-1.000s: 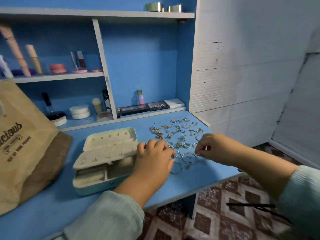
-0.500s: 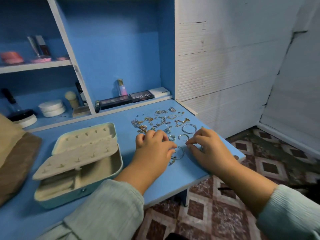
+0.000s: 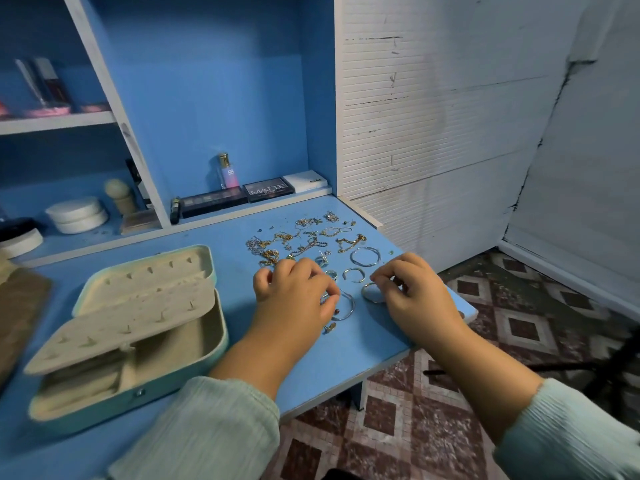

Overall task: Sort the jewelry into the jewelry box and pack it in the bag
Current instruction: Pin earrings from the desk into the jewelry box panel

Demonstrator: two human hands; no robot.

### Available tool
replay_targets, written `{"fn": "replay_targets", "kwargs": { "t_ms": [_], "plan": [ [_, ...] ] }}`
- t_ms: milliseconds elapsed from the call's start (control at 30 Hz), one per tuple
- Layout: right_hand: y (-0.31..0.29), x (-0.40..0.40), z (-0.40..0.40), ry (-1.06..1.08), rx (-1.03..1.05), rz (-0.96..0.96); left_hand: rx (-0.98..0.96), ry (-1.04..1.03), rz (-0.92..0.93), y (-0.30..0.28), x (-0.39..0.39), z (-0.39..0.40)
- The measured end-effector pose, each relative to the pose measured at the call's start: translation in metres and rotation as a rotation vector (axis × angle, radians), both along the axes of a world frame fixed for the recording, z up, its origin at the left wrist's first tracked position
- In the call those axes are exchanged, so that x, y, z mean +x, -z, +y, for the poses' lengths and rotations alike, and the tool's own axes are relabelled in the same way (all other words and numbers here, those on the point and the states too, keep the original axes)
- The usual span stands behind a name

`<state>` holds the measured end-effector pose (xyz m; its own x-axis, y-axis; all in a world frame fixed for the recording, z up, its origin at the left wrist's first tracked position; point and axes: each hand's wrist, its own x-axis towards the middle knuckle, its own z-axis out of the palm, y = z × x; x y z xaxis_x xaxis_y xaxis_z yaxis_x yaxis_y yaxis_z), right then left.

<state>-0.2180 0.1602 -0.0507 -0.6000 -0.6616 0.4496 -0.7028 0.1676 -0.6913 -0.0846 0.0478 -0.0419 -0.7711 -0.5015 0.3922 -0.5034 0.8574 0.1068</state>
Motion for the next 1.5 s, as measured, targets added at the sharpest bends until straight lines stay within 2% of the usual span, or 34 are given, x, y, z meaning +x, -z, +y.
{"fn": "replay_targets", "kwargs": {
  "t_ms": [133,233,400,567,733,933,1133,1500],
  "plan": [
    [-0.015,-0.013,0.008,0.099,-0.022,-0.151,0.050,0.004,0.108,0.002,0.002,0.001],
    [-0.025,-0.033,0.016,0.146,0.118,-0.086,0.073,0.031,0.194,0.006,0.001,-0.001],
    [-0.029,-0.050,0.024,0.123,0.441,-0.024,0.075,0.030,0.198,0.008,0.001,0.000],
    [-0.033,-0.047,0.024,0.040,0.579,0.134,0.102,0.024,0.161,0.008,0.001,0.001],
    [-0.034,-0.046,0.027,-0.025,0.611,0.200,0.120,0.021,0.152,0.007,0.001,0.001],
    [-0.025,-0.037,0.030,-0.043,0.521,0.145,0.126,0.025,0.163,0.006,0.001,0.002],
    [-0.026,-0.029,0.025,-0.031,0.553,0.102,0.125,0.026,0.169,0.005,0.001,0.002],
    [-0.024,-0.021,0.022,0.006,0.563,0.204,0.107,0.080,0.272,0.005,0.003,0.002]
  ]
}}
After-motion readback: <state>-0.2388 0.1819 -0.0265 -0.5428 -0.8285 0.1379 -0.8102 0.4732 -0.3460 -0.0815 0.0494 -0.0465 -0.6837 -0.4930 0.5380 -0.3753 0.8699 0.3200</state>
